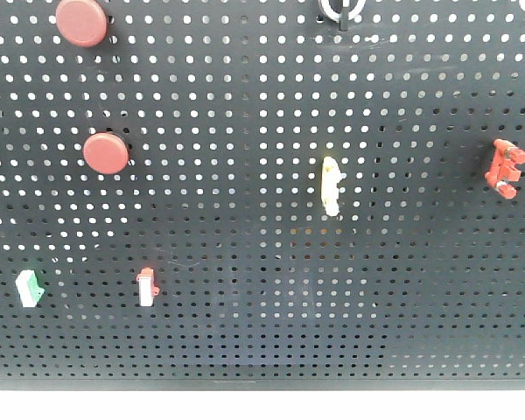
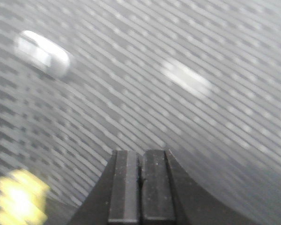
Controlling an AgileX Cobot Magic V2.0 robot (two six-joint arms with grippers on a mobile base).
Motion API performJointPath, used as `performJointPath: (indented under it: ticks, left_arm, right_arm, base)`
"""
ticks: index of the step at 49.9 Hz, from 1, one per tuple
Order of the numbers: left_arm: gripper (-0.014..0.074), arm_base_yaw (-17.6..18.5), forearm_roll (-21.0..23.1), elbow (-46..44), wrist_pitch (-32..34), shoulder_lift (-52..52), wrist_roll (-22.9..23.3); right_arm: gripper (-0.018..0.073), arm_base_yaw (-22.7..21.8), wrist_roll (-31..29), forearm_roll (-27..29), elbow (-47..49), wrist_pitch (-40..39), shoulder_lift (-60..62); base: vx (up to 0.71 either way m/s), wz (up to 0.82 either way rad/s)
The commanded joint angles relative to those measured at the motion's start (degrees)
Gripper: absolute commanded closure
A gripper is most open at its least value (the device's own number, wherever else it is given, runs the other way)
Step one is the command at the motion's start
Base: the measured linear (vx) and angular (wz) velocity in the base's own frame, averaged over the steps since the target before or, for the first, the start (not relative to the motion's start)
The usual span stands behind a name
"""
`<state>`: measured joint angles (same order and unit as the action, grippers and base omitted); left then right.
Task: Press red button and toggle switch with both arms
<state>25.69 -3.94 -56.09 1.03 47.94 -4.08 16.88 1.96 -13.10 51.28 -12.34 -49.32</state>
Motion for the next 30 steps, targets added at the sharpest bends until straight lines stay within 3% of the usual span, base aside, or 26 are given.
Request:
performJointPath:
  ticks: [1,15,30]
  left_arm:
    - [0.0594,0.2,0.5,-1.4,4.8,-0.5,0.1]
    - [0.0594,0.2,0.5,-1.4,4.8,-0.4,0.1]
    - [0.0594,0.2,0.5,-1.4,4.8,-0.4,0.1]
  right_arm:
    - [0.0559,4.4,-2.6,-1.1,6.3,-4.9,-3.6]
    - [0.0559,12.8,-2.8,-1.4,19.9,-3.0,-15.6]
    - [0.0559,14.4,2.8,-1.4,31.7,3.5,-25.5]
  base:
    - [0.0,0.0]
    - [0.0,0.0]
    - [0.0,0.0]
